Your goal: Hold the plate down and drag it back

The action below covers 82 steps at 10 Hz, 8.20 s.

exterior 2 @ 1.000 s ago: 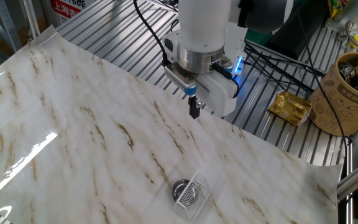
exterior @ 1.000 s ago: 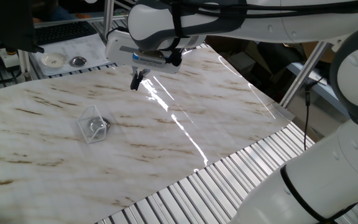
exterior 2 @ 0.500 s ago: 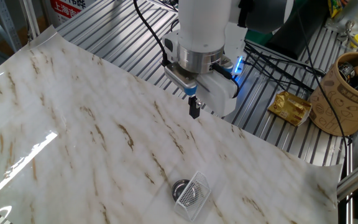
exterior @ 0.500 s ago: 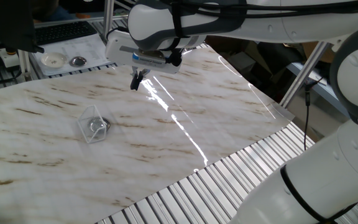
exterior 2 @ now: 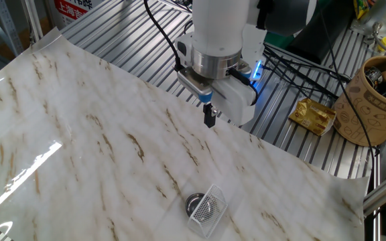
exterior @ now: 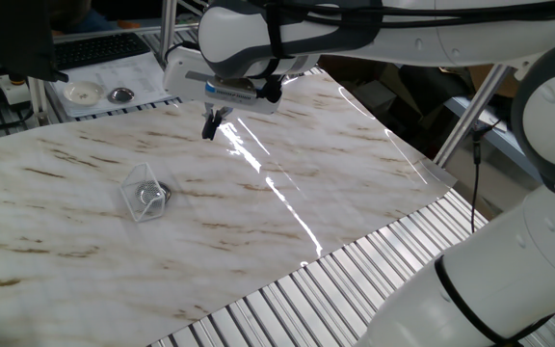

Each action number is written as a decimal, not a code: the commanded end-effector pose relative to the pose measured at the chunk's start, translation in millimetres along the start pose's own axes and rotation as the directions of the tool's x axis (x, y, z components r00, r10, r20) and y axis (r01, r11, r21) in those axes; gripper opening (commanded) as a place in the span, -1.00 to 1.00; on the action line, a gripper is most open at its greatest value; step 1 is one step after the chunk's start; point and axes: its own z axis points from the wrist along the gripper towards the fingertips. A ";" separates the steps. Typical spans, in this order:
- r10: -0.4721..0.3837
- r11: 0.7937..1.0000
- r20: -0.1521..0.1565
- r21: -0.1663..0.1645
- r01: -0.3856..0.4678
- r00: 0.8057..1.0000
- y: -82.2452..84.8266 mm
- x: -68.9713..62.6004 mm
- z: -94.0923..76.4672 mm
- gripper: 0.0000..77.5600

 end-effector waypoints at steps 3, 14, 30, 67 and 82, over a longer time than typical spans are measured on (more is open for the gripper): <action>-0.069 0.993 0.042 0.096 0.065 0.997 -21.3 -17.6 8.1 -1.00; -0.086 0.996 0.036 -0.002 0.087 0.996 -36.1 -40.1 54.3 -1.00; 0.004 0.998 -0.015 -0.069 -0.005 1.000 -25.1 -43.4 74.1 -1.00; 0.000 0.985 0.012 -0.175 0.002 1.000 37.4 -65.2 227.7 -1.00; -0.039 0.996 0.082 -0.075 0.045 0.996 24.3 -70.4 248.7 -1.00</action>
